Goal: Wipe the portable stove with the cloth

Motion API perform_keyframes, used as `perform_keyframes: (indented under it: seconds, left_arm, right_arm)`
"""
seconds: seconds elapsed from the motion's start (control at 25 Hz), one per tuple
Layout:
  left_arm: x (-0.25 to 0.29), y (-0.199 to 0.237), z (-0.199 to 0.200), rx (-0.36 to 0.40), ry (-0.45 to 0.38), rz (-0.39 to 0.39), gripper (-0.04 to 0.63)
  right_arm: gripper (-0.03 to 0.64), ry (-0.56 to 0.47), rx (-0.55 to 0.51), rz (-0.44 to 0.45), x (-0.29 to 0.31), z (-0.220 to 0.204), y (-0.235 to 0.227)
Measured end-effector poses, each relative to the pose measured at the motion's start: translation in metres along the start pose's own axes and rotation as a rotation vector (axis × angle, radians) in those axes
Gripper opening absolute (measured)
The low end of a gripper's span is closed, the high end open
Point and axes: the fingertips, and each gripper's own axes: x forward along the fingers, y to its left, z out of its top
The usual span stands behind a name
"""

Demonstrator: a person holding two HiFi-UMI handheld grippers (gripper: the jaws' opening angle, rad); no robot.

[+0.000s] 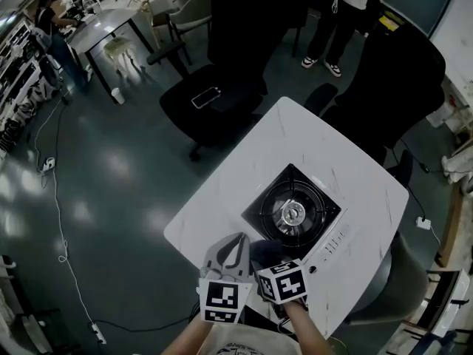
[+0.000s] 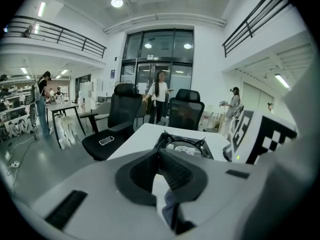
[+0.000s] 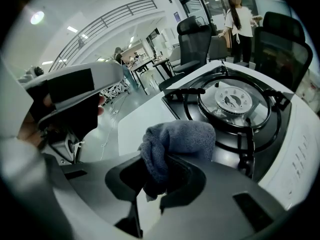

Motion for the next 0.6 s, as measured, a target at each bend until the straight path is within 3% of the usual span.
perform_keyframes:
  seconds: [0.6]
  left_arm:
    - [0.022,0.053,0.001,0.013,0.021,-0.131,0.021]
  right_arm:
    - [0.074,-0.029,0.181,-0.098,0.030,0.019,0.006]
